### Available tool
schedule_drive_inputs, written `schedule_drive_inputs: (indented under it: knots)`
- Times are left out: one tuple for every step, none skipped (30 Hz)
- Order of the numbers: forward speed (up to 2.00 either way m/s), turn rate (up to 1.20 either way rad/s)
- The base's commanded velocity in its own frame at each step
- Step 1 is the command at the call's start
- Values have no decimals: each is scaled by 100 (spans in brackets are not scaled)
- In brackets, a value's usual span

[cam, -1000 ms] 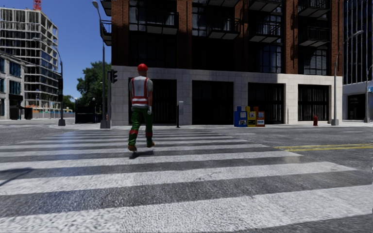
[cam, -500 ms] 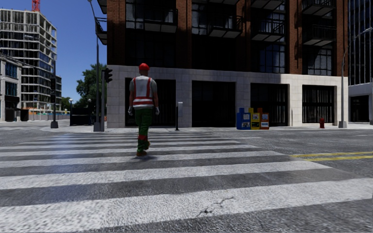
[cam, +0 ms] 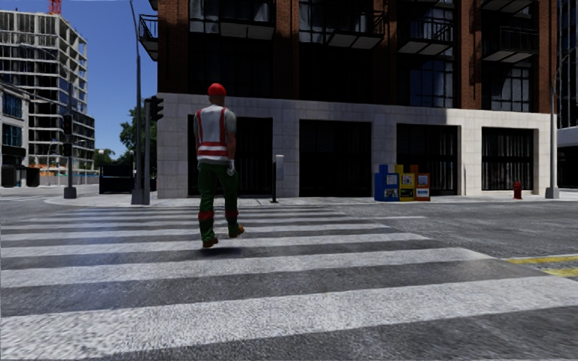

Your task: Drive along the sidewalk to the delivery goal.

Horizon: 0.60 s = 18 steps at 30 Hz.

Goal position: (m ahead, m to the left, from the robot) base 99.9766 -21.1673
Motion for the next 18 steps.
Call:
schedule_drive_inputs:
  knots:
    - [200,0]
    - [200,0]
    - [200,0]
    - [200,0]
    - [200,1]
    - [194,11]
    - [187,17]
    - [187,17]
    - [177,19]
    - [165,20]
    - [160,20]
    - [160,20]
    - [157,20]
    - [152,20]
    - [143,21]
    - [138,26]
    - [138,26]
    - [135,35]
